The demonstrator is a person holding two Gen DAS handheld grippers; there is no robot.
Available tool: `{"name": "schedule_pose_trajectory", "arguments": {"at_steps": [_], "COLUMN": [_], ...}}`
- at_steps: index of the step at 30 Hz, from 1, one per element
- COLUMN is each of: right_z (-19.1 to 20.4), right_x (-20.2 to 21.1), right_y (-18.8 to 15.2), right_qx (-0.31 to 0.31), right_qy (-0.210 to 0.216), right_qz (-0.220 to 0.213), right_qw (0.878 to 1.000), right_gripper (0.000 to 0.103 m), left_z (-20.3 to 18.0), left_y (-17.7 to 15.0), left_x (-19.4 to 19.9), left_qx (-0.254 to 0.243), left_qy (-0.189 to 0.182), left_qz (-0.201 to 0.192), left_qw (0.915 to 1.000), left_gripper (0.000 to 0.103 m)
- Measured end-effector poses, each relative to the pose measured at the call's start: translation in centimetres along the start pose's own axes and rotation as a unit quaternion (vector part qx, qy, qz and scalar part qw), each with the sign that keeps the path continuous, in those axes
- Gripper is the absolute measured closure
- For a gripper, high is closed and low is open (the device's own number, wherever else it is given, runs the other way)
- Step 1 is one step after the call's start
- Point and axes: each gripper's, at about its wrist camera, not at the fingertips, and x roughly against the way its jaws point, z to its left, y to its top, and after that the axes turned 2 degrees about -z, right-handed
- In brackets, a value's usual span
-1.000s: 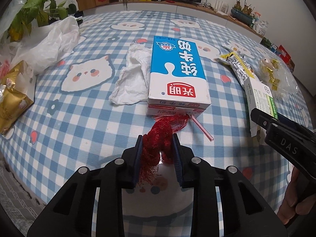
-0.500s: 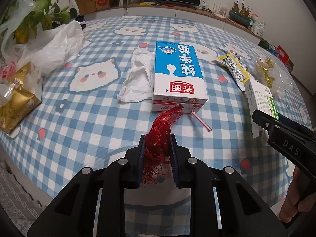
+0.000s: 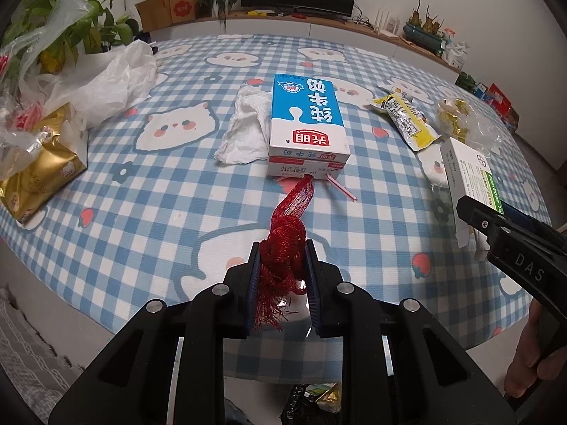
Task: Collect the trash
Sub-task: 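Carry the red net and Acarbose box with both tools over the bin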
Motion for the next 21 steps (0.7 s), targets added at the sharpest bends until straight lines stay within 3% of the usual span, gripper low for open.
{"name": "schedule_pose_trajectory", "arguments": {"at_steps": [21], "right_z": [0.2], "right_x": [4.9], "right_y": [-3.4], "right_qx": [0.010], "right_qy": [0.007], "right_qz": [-0.020], "right_qw": [1.000], "right_gripper": [0.041], "left_z": [-1.0], "left_y": [-3.5], "left_x": [3.3], "left_qx": [-0.005], "left_qy": [-0.004], "left_qz": [-0.013], "left_qw": [0.9999], "left_gripper": [0.081]}}
